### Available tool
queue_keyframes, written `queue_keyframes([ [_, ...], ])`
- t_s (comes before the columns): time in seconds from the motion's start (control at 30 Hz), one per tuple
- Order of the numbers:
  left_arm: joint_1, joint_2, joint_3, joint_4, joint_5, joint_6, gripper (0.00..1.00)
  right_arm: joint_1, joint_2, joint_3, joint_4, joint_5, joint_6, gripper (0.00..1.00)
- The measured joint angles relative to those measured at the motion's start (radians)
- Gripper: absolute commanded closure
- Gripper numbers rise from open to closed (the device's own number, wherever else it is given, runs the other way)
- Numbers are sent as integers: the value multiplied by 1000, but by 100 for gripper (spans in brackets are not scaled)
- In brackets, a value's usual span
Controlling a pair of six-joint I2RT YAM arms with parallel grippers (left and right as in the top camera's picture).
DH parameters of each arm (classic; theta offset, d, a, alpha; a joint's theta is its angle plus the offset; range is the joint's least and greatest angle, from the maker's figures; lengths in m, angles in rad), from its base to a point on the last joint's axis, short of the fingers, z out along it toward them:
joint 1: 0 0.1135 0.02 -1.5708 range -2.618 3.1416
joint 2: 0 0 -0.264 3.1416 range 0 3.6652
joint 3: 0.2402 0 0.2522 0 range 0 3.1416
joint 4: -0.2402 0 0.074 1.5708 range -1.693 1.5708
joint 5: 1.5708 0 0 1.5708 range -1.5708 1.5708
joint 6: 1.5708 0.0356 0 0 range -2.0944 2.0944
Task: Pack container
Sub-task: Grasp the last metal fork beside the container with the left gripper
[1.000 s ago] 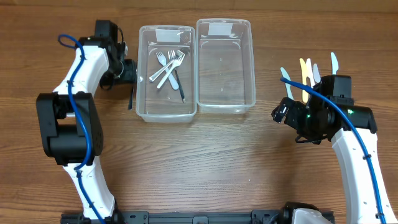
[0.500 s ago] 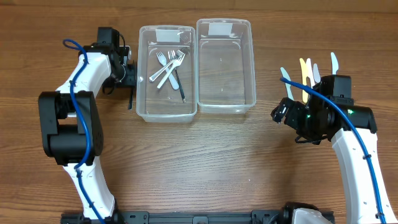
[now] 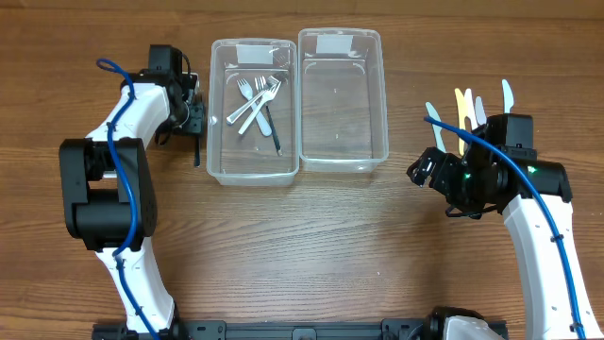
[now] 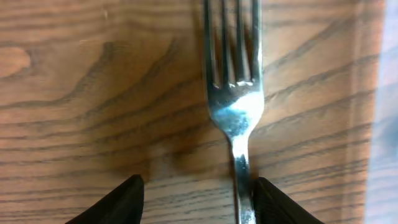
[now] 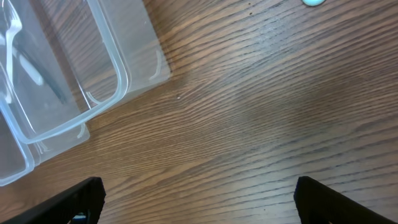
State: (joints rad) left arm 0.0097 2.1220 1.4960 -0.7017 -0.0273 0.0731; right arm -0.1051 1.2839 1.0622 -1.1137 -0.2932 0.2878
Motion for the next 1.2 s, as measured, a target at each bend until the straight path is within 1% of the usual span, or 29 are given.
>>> queue_keyframes([
  [0.07, 0, -1, -11, 4, -13, 9, 42, 0, 0, 0, 0, -5, 0, 0],
  [0.17, 0, -9, -24, 11, -23, 6, 36, 0, 0, 0, 2, -9, 0, 0],
  [0.23, 0, -13, -31, 9, -30, -8, 36, 0, 0, 0, 2, -14, 0, 0],
  [0.37, 6, -14, -32, -8, -26, -96, 47, 0, 0, 0, 1, -17, 0, 0],
  [0.43, 13, -14, -32, -35, -9, -178, 57, 0, 0, 0, -3, -18, 0, 0],
  [0.5, 17, -15, -32, -46, -5, -234, 66, 0, 0, 0, -3, -20, 0, 0],
  [0.57, 23, -16, -32, -59, -6, -282, 70, 0, 0, 0, -4, -26, 0, 0],
  [0.67, 35, -17, -32, -62, -8, -327, 86, 0, 0, 0, -3, -34, 0, 0],
  [0.77, 48, -17, -33, -66, -6, -352, 95, 0, 0, 0, -3, -37, 0, 0],
  [1.1, 88, -21, -35, -44, 12, -352, 96, 0, 0, 0, -3, -43, 0, 0],
  [1.2, 91, -21, -11, -107, 16, -335, 96, 0, 0, 0, -4, -43, 0, 0],
])
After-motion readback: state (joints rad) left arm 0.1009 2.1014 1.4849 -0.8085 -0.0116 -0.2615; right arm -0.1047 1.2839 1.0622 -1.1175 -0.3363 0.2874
